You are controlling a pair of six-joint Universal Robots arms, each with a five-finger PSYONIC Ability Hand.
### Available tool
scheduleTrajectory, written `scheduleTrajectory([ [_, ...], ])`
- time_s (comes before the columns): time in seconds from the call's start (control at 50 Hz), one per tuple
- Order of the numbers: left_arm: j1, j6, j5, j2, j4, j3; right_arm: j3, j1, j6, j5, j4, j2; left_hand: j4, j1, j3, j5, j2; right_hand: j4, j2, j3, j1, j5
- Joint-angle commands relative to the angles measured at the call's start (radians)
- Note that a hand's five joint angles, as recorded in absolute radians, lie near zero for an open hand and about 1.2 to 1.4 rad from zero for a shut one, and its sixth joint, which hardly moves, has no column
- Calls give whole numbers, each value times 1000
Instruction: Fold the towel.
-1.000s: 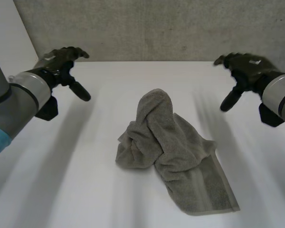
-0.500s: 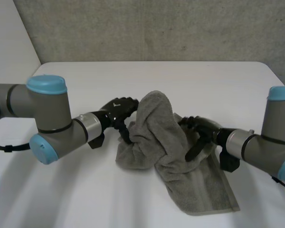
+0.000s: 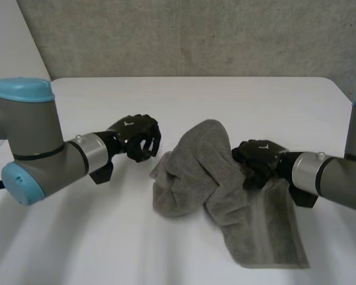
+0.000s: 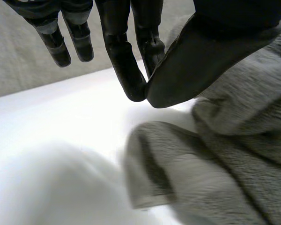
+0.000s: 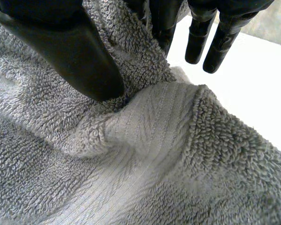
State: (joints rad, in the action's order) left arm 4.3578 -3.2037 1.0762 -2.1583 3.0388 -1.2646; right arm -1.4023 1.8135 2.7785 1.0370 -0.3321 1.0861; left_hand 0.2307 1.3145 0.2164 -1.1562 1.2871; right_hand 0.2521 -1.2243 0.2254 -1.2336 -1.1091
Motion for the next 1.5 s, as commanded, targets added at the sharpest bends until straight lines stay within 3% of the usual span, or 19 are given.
scheduleTrajectory([
  [0.02, 5, -38, 36, -46, 64, 50, 233, 36, -59, 12, -50, -113, -56, 82, -42, -66, 109, -78, -172, -51, -163, -113],
  [0.16, -44, -41, 111, -71, 247, 59, 341, 130, -59, 89, -61, -129, -56, 82, -42, -66, 109, -78, -172, -51, -163, -113],
  [0.18, -64, -36, 114, -72, 270, 44, 321, 153, -57, 113, -64, -121, -56, -278, -42, 294, -251, -78, -172, -51, -163, -113],
  [0.2, -64, -36, 114, -72, 270, 44, 321, 153, -57, 113, -64, -121, -56, -282, -42, 298, -254, -78, -172, -51, -163, -113],
  [0.22, -73, -28, 116, -71, 290, 25, 284, 162, -57, 133, -64, -109, -56, -764, -42, 781, -737, -78, -172, -51, -163, -113],
  [0.24, -73, -28, 116, -71, 290, 25, 229, 162, -63, 146, -64, -82, -56, -769, -42, 785, -742, -78, -172, -51, -163, -113],
  [0.26, -78, -21, 116, -74, 301, 13, 229, 162, -63, 146, -64, -81, -56, -1112, -42, 1128, -1085, -78, -172, -51, -163, -113],
  [0.46, -89, -4, 119, -170, 321, 16, -124, 115, -73, 138, 114, 95, -56, -1101, -42, 1117, -1074, -78, -172, -51, -163, -113],
  [0.8, -98, -5, 88, -229, 311, 2, -294, 33, -79, 52, 193, 186, -56, -1101, -42, 1117, -1074, -78, -172, -51, -163, -113],
  [1.0, -150, -4, -19, -230, 310, 4, -317, 35, -79, 51, 209, 184, -56, -1069, -42, 1085, -1041, -78, -172, -51, -163, -113],
  [1.06, -159, -4, -32, -233, 308, 8, -317, 33, -79, 51, 211, 182, -56, -940, -42, 956, -912, -78, -172, -51, -163, -113],
  [1.08, -161, -4, -32, -238, 304, 13, -317, 33, -79, 51, 212, 182, -56, -707, -42, 723, -680, -78, -172, -51, -163, -113],
  [1.1, -161, -4, -32, -238, 304, 13, -314, 32, -79, 51, 212, 184, -56, -705, -42, 721, -677, -78, -172, -51, -163, -113],
  [1.12, -159, -4, -32, -242, 296, 16, -314, 32, -79, 51, 212, 184, -56, -298, -42, 314, -270, -78, -172, -51, -163, -113],
  [1.14, -159, -4, -32, -242, 296, 16, -311, 32, -79, 51, 212, 186, -56, -294, -42, 310, -266, -78, -172, -51, -163, -113],
  [1.18, -156, -4, -32, -239, 272, 16, -307, 30, -82, 48, 211, 187, -56, 81, -42, -64, 108, -78, -172, -51, -163, -113],
  [1.34, -109, -15, -18, -179, 187, -13, -267, 15, -140, 46, 168, 199, -56, 82, -42, -66, 109, -78, -172, -51, -163, -113],
  [1.44, -46, -22, -13, -98, 129, -50, -170, 21, -408, 49, 81, 158, -56, 82, -42, -66, 109, -78, -172, -51, -163, -113],
  [1.5, -23, -44, 4, -71, 135, -38, -39, 35, -453, 69, 91, 80, -56, 82, -42, -66, 109, -78, -172, -51, -163, -113],
])
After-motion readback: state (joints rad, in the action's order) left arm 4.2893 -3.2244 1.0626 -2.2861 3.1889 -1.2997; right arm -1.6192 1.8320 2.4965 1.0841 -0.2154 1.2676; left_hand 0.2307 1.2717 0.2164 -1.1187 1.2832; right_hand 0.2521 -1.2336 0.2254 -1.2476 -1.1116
